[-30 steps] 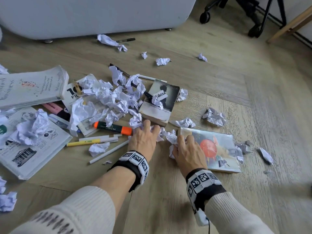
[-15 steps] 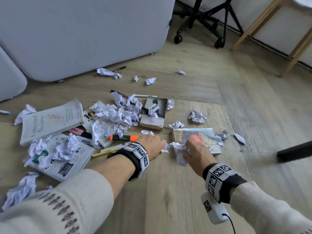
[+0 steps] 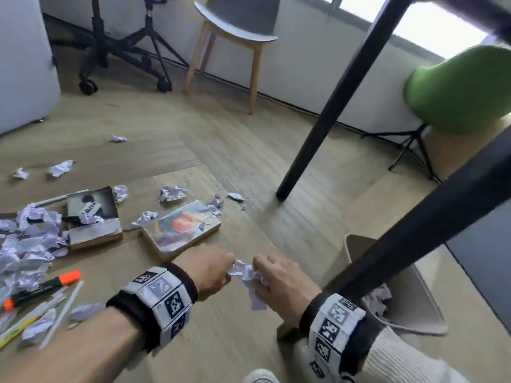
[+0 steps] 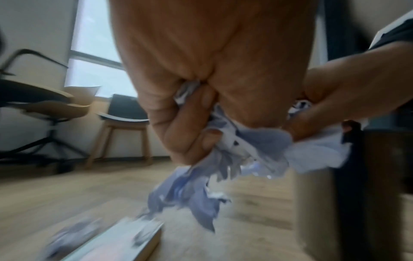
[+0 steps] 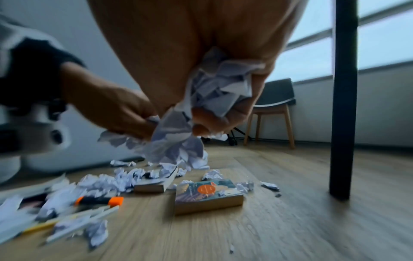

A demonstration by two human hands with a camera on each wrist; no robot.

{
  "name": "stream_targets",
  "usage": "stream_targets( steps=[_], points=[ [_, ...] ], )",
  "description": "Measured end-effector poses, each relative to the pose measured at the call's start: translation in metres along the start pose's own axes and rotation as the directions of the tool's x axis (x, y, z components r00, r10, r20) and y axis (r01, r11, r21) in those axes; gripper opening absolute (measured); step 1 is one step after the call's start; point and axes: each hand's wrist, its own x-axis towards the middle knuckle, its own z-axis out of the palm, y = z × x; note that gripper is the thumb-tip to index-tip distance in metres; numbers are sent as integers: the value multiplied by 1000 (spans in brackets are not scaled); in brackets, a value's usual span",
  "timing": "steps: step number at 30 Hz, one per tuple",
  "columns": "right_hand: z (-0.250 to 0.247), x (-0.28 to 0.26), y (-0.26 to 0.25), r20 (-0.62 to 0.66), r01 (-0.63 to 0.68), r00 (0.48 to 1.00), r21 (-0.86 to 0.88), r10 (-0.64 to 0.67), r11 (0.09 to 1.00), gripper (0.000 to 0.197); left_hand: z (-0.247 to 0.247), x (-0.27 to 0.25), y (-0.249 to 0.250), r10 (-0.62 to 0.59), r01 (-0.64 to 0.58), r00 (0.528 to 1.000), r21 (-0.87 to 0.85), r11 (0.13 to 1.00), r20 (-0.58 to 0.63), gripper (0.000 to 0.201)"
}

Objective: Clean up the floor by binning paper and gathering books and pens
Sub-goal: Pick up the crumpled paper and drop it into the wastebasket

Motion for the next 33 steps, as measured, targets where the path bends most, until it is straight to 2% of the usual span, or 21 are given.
stream_targets(
  steps=[2,5,6,8,10,11,12,13,15,17,19,21,23,25,27,30,33],
  points=[
    [-12,-30,8,39,-18,999,-55,20,998,38,-3,-1,24,98,-98,995,10,995,17,23],
    [-35,-78,30,35,-107,994,-37,108,994,13,-16,2,66,257,-256,966,36,966,-17,21],
    [-44,-91,37,36,-110,993,-11,110,994,11,-22,2,79,310,-309,950,28,951,-43,19],
    [-63,-117,56,52,-119,991,-27,120,993,14,-32,4,108,426,-423,896,49,905,-123,18],
    [-77,-141,78,60,-119,990,-97,125,988,10,-35,4,140,538,-515,822,158,843,-189,22],
    [-81,-151,88,49,-115,991,-124,122,986,9,-34,1,156,551,-519,818,204,830,-163,19],
    [-85,-160,100,33,-116,992,-136,121,984,11,-32,2,171,543,-503,819,225,835,-184,10],
    [-91,-168,113,2,-139,990,-135,141,981,14,-31,7,188,540,-500,806,208,841,-244,4],
    [-99,-180,139,-105,-193,978,-116,182,974,16,-27,19,224,530,-510,770,156,846,-356,4],
    [-103,-186,163,-208,-248,950,-49,233,968,10,-30,24,258,462,-445,796,139,885,-392,10],
    [-102,-188,190,-278,-275,923,3,265,962,8,-26,37,291,382,-364,813,128,923,-440,8],
    [-97,-182,213,-305,-312,899,53,313,948,11,-17,56,316,335,-337,840,74,939,-426,18],
    [-89,-172,236,-270,-375,879,116,392,920,18,-10,78,333,290,-294,866,56,954,-406,21],
    [-81,-160,254,-211,-417,873,148,441,897,18,-10,96,338,281,-275,873,72,959,-398,20],
    [-74,-149,266,-207,-436,862,166,463,885,18,-11,111,337,233,-240,892,30,970,-387,27],
    [-63,-142,278,-224,-424,844,274,486,863,34,-8,126,329,156,-194,936,-93,977,-317,30],
    [-48,-140,284,-243,-427,836,276,492,861,21,8,133,319,98,-114,971,-65,991,-218,31]
  ],
)
